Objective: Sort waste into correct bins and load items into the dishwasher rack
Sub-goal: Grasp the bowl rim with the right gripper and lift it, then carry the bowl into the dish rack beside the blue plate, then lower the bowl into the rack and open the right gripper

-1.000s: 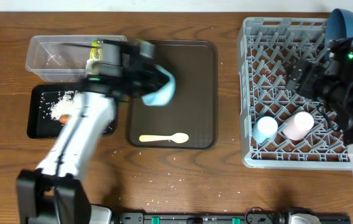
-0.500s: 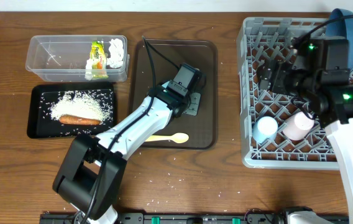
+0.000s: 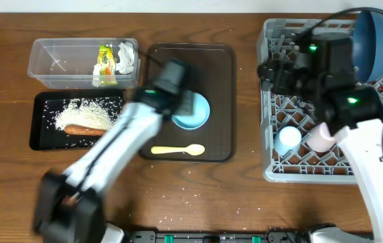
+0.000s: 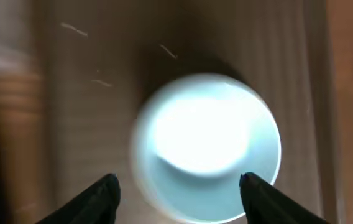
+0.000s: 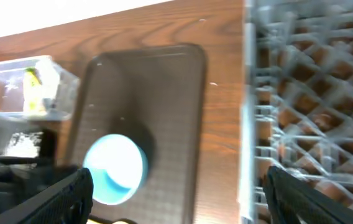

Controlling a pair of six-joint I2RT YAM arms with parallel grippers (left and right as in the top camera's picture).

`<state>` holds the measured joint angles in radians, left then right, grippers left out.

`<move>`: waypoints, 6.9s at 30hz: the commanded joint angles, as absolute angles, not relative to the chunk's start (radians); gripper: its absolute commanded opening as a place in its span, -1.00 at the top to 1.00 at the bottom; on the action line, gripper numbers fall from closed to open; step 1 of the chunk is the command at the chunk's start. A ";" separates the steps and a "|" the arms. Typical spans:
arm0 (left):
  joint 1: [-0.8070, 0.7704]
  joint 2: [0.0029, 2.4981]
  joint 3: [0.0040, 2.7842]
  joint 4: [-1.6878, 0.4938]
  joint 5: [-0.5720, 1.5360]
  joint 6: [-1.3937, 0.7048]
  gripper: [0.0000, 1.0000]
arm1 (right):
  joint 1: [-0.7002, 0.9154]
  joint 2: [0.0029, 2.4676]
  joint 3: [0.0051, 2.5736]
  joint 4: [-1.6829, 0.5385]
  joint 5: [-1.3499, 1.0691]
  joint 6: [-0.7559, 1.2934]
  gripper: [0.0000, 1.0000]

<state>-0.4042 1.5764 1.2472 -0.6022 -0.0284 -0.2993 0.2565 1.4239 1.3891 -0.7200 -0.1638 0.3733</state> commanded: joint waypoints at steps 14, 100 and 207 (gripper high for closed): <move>-0.074 1.241 1.294 -0.748 -0.046 -0.379 -0.75 | 0.544 1.937 1.397 -0.467 -0.123 0.577 -0.33; -0.074 1.242 1.294 -0.748 -0.046 -0.379 -0.78 | 0.258 2.060 1.622 -0.444 1.414 -0.186 0.98; -0.074 1.242 1.294 -0.748 -0.046 -0.379 -0.79 | -0.084 1.848 1.424 -0.681 0.069 0.531 -0.24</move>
<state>-0.0788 1.2400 1.2919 -0.7490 -0.0372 -0.3702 -0.0811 1.8217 1.4235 -0.6838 0.0788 0.5117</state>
